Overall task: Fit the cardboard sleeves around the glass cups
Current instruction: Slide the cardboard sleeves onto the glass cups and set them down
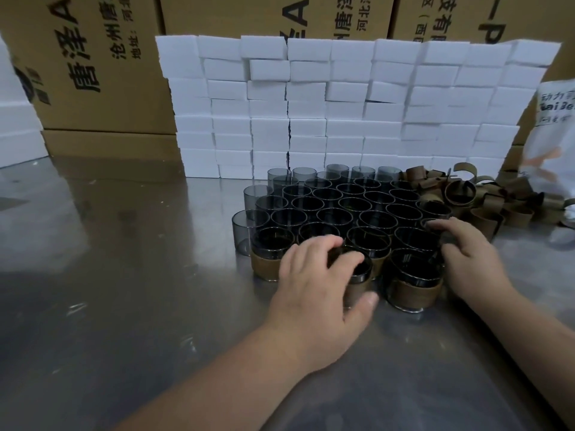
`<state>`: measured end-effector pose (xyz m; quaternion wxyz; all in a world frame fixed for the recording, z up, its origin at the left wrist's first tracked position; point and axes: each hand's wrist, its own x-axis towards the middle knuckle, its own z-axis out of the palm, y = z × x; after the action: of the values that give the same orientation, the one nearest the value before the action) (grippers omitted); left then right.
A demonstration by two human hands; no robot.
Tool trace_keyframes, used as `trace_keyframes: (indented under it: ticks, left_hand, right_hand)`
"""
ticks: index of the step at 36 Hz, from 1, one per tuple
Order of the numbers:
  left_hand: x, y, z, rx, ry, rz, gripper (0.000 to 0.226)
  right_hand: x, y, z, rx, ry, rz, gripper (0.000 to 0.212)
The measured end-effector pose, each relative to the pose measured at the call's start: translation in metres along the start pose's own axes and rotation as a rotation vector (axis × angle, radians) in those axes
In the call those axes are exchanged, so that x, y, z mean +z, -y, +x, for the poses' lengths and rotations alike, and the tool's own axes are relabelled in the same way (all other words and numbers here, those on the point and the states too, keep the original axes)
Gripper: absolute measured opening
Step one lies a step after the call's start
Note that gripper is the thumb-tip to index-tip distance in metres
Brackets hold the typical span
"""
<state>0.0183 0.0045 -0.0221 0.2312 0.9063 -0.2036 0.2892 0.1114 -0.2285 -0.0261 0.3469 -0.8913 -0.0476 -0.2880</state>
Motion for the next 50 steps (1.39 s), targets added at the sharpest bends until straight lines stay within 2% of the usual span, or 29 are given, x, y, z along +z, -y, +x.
trace_keyframes:
  ticks: [4,7,11,15,20,24,29,32,34,36,39,43,46,50]
  left_hand:
    - [0.003,-0.005,-0.002,0.095,0.139,0.194,0.063]
    - [0.004,-0.005,-0.002,0.094,0.123,0.292,0.061]
    - [0.006,-0.008,-0.002,0.09,0.068,0.275,0.056]
    - [0.01,-0.013,-0.002,0.094,0.154,0.231,0.056]
    - [0.018,-0.019,0.002,-0.002,0.178,0.173,0.064]
    - [0.02,-0.018,0.004,-0.06,0.17,0.196,0.072]
    - [0.009,-0.024,0.004,0.065,0.162,0.282,0.074]
    - [0.009,-0.025,0.002,0.175,0.071,0.283,0.052]
    - [0.011,-0.023,-0.001,0.256,0.039,0.176,0.031]
    - [0.013,-0.022,-0.002,0.304,0.062,0.15,0.023]
    - [0.012,-0.024,-0.004,0.319,0.11,0.218,0.027]
    - [0.007,-0.03,-0.003,0.311,0.248,0.312,0.044]
    - [0.007,-0.03,-0.002,0.312,0.306,0.234,0.049]
    - [0.012,-0.027,-0.002,0.317,0.298,0.175,0.056]
  right_hand:
    - [-0.002,0.002,0.0,-0.143,0.098,-0.029,0.045]
    - [-0.002,0.003,-0.003,-0.178,0.158,-0.066,0.046]
    - [-0.004,0.001,-0.003,-0.202,0.19,-0.12,0.042]
    - [-0.005,-0.001,-0.003,-0.212,0.205,-0.086,0.037]
    - [-0.001,-0.004,-0.003,-0.249,0.132,-0.073,0.04]
    - [0.0,-0.004,-0.001,-0.259,-0.014,-0.093,0.012]
    - [-0.001,0.002,-0.002,-0.175,-0.125,0.035,0.012]
    - [-0.008,0.012,-0.006,-0.156,-0.25,0.113,0.014]
    - [-0.012,0.022,-0.012,-0.228,-0.328,0.127,0.014]
    - [-0.015,0.035,-0.02,-0.318,-0.368,0.105,0.022]
    - [-0.011,0.054,-0.033,-0.49,-0.393,0.055,0.018]
    - [0.005,0.07,-0.043,-0.638,-0.29,0.059,0.014]
    - [0.014,0.072,-0.045,-0.635,-0.249,0.005,0.017]
    - [0.017,0.066,-0.039,-0.558,-0.266,-0.045,0.027]
